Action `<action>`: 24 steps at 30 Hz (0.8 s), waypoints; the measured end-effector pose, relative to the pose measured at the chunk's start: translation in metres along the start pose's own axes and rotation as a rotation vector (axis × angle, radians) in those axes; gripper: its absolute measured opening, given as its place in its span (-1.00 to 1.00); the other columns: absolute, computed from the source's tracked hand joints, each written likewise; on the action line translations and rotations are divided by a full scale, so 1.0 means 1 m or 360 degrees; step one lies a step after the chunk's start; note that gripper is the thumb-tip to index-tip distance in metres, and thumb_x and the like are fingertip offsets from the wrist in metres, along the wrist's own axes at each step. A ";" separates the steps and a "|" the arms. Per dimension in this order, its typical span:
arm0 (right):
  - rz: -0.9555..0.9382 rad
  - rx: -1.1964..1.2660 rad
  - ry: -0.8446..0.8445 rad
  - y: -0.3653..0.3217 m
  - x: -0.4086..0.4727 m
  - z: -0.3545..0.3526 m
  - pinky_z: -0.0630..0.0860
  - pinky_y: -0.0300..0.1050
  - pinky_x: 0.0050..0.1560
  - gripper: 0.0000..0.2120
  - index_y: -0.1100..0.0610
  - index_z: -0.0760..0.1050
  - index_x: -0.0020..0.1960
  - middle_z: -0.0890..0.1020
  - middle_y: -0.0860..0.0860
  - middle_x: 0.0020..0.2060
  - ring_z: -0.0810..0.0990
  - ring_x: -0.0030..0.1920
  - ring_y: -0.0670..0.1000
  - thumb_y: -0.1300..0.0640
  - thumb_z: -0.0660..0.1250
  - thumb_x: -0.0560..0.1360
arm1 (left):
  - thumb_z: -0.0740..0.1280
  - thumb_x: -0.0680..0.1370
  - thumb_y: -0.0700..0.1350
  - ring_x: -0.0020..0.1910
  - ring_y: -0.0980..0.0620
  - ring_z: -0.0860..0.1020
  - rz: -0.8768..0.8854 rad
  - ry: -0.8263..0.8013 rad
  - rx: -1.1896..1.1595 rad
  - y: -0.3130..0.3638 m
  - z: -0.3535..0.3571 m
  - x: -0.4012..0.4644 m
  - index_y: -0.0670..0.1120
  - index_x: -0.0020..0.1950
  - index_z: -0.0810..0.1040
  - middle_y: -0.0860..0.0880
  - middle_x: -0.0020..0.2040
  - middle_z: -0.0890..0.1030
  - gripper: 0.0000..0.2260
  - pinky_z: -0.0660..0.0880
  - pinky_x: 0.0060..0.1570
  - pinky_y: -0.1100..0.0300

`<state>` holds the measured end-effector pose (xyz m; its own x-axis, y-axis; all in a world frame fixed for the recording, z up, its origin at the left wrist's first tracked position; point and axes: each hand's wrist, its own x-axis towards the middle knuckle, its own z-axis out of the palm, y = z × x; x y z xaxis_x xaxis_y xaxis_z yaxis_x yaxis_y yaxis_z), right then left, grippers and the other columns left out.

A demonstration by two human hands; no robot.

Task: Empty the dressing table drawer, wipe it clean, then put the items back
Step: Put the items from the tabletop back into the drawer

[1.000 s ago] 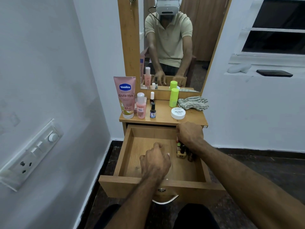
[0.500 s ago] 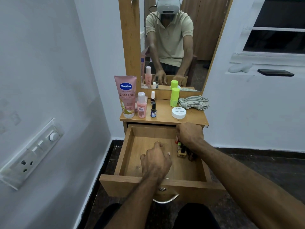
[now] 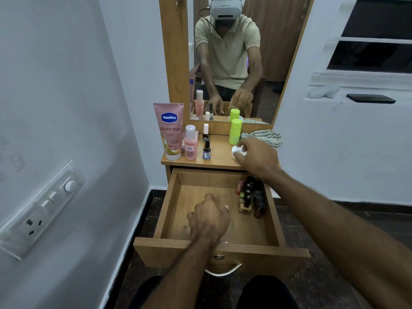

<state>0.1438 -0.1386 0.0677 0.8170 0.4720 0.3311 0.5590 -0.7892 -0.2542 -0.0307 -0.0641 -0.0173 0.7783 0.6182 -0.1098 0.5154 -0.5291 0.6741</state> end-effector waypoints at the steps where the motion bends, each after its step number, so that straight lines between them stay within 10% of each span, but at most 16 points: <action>1: -0.0022 0.0000 -0.0007 0.000 0.012 -0.003 0.52 0.04 0.02 -0.57 -0.03 0.53 0.34 0.58 -0.02 0.25 0.53 0.25 0.07 -0.13 0.41 0.52 | 0.29 0.58 0.15 0.06 0.03 0.57 -0.0014 0.0001 -0.0021 0.000 0.000 0.001 0.06 0.35 0.41 0.08 0.06 0.62 -0.62 0.30 0.28 -0.05; 9: -0.0036 -0.0300 -0.0349 -0.010 0.081 -0.005 0.42 0.16 0.32 -0.17 -0.06 0.05 0.64 0.24 0.12 0.56 0.27 0.50 0.19 -0.15 0.43 0.52 | 0.31 0.57 0.14 0.05 0.06 0.55 -0.0006 0.0025 -0.0077 -0.002 0.002 0.003 0.09 0.34 0.40 0.10 0.03 0.61 -0.63 0.29 0.28 -0.04; 24: -0.0031 0.0552 0.0196 -0.017 0.062 -0.008 0.52 0.01 -0.01 -0.60 -0.02 0.42 0.32 0.48 0.05 0.22 0.56 0.04 0.07 0.17 0.42 0.54 | 0.30 0.58 0.14 0.03 0.08 0.52 0.0018 0.0018 -0.0068 0.000 -0.001 0.000 0.08 0.31 0.42 0.10 0.02 0.59 -0.66 0.32 0.30 -0.03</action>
<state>0.1839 -0.0988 0.0997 0.7944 0.4184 0.4403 0.6063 -0.5903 -0.5329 -0.0312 -0.0635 -0.0163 0.7798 0.6190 -0.0938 0.4905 -0.5110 0.7059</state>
